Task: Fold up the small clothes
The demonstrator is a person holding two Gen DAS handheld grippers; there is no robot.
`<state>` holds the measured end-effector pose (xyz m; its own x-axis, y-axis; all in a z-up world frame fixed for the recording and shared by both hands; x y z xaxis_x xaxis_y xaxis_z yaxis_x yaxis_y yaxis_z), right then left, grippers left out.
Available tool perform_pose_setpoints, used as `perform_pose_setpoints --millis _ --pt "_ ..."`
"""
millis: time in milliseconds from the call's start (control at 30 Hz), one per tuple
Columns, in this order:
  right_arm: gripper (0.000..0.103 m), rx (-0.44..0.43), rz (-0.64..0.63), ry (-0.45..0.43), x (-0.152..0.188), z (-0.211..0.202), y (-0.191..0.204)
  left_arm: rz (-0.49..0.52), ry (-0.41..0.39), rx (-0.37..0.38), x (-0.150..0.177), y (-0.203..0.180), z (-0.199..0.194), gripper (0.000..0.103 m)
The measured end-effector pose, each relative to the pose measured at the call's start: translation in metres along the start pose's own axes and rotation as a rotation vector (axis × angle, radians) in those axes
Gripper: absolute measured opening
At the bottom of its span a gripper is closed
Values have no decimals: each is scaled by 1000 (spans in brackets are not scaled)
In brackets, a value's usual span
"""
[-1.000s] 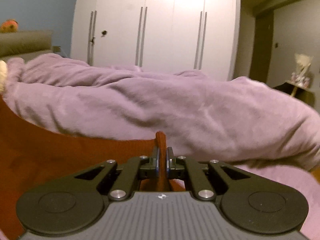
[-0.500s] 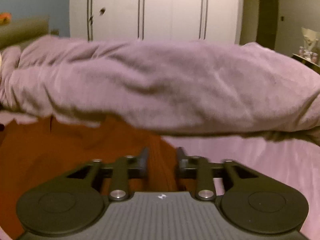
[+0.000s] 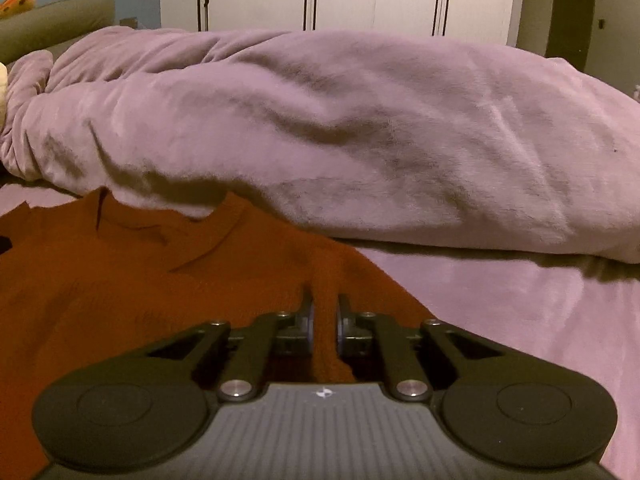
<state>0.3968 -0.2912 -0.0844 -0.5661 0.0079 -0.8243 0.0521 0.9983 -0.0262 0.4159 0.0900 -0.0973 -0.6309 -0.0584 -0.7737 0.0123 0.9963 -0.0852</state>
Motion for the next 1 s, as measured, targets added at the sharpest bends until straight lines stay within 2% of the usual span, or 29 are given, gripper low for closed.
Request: perform_pose_setpoints --millis 33,100,200,367,533,567,600,667,733,767,833,900,933,967,1000 --pt "8 8 -9 -26 -2 -4 1 9 -14 -5 -1 -3 -2 10" --pt "7 27 -45 -92 -7 -15 6 41 -48 -37 -6 -8 -10 10" --pt "7 67 -65 -179 -20 -29 7 113 -162 -80 -19 -22 -31 10" --pt "6 165 -114 -296 -45 -37 12 116 -283 -135 -45 -34 -43 10" --pt "6 256 -130 -303 -55 -23 9 108 -280 -211 -55 -36 -24 10" --pt "0 273 -127 -300 -55 -19 7 110 -268 -239 -53 -36 -17 10" --pt "0 298 -129 -297 -54 -16 5 124 -247 -262 -51 -37 -9 10" --pt "0 340 -116 -273 -49 -8 -3 157 -166 -273 -40 -37 5 15" --pt "0 315 -76 -197 -42 0 -8 151 -118 -304 -32 -34 9 20" --pt "0 296 -54 -175 -38 -2 -9 125 -124 -289 -29 -30 3 34" --pt "0 230 -24 -203 -31 -24 -4 76 -133 -255 -26 -20 -13 57" --pt "5 205 -15 -200 -21 -47 1 -5 -160 -204 -19 -4 -37 57" --pt "7 191 16 -200 -12 -62 -1 -59 -160 -182 -11 10 -51 60" --pt "11 169 72 -188 -2 -77 -2 -104 -148 -164 -4 20 -61 61" --pt "21 160 128 -175 7 -89 -4 -147 -134 -148 6 32 -71 61"
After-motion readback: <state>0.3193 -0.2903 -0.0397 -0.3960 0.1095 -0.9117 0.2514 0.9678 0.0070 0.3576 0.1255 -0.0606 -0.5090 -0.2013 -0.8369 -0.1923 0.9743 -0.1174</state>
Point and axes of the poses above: each gripper's, at about its wrist camera, not at the fingertips, and z roughly the way its jaws point, y to its left, x to its underside, the point moved 3 cm from there along z, roughly the way its jaws point, and after that the axes turned 12 degrees about -y, right-handed, at the moved point
